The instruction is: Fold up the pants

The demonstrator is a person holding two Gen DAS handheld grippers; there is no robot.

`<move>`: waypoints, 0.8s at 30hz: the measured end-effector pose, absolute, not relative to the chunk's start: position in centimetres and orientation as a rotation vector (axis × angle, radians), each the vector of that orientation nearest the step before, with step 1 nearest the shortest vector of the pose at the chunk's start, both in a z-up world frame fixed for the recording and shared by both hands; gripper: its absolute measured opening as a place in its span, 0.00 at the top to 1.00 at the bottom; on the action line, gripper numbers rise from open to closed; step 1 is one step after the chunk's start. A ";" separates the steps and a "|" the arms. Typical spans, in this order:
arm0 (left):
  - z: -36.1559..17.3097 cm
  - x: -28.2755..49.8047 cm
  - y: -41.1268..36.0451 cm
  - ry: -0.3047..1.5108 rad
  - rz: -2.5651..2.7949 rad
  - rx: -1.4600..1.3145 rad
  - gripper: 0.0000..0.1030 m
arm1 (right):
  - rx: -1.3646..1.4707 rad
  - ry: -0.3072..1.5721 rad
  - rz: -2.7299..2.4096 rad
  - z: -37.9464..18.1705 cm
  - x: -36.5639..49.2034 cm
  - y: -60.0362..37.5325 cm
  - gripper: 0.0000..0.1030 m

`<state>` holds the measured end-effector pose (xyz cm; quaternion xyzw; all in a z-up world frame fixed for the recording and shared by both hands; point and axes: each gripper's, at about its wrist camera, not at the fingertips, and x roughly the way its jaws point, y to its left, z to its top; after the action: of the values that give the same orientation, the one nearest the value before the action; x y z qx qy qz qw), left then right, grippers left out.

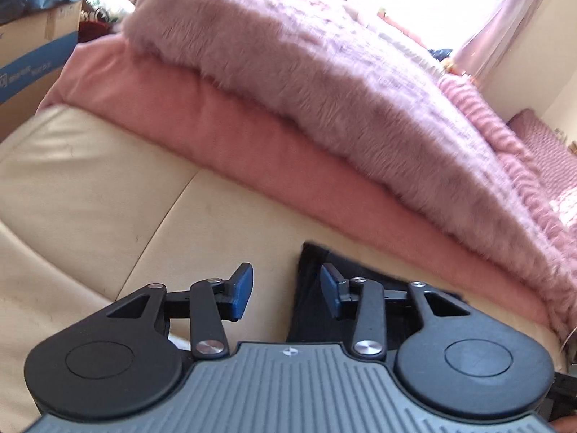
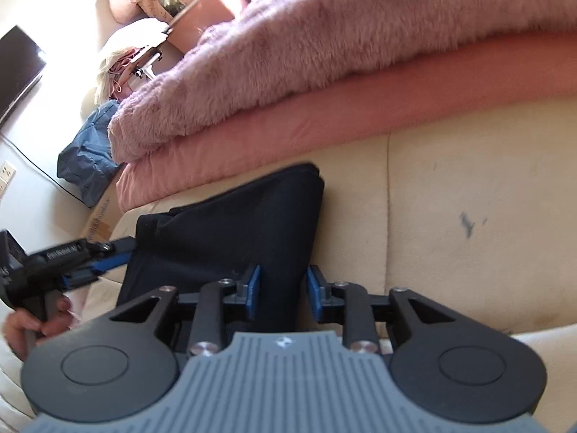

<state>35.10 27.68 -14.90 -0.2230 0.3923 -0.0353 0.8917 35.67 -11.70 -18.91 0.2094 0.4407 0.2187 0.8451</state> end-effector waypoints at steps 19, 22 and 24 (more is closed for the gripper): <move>-17.1 37.9 21.7 0.845 -0.053 -0.268 0.94 | 0.257 0.894 0.432 -19.6 40.3 -7.7 1.00; -14.9 36.4 21.2 0.813 -0.043 -0.259 0.89 | 0.244 0.871 0.441 -17.2 38.7 -7.9 0.98; -13.1 34.8 20.6 0.781 -0.046 -0.250 0.86 | 0.224 0.836 0.439 -15.0 36.7 -8.2 0.97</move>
<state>34.80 20.63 -13.08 -0.1215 0.3797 -0.0222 0.9168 36.72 -8.22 -15.00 0.1078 0.4017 0.2109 0.8846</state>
